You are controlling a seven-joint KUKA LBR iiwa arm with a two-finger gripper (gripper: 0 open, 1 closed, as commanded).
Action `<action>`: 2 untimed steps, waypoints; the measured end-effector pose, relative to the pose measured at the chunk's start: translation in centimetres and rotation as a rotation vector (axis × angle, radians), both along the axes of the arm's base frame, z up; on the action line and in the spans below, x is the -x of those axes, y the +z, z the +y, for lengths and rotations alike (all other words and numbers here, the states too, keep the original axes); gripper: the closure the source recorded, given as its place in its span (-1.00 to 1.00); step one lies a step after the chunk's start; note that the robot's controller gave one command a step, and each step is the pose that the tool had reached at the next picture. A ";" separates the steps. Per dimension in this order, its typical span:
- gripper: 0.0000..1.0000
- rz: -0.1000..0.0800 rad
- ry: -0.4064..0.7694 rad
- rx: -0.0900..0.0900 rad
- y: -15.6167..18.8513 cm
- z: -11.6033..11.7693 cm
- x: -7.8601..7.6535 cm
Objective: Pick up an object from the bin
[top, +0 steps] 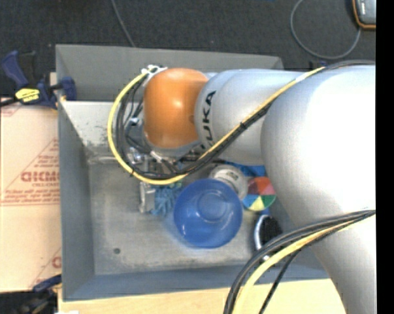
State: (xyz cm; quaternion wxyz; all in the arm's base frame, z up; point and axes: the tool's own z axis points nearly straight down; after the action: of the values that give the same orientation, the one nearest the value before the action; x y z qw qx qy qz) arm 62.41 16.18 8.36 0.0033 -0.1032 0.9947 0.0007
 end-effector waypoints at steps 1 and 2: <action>-1.00 -0.007 0.183 -0.002 -1.2 -3.4 -0.4; -1.00 -0.003 0.259 0.002 1.8 -8.5 -2.4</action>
Offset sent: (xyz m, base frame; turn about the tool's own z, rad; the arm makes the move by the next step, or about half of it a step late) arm 0.0228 -0.0832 0.0164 -0.2634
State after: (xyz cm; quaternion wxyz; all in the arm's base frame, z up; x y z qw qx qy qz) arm 64.85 7.68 10.17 0.0047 -0.2307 0.9730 0.0001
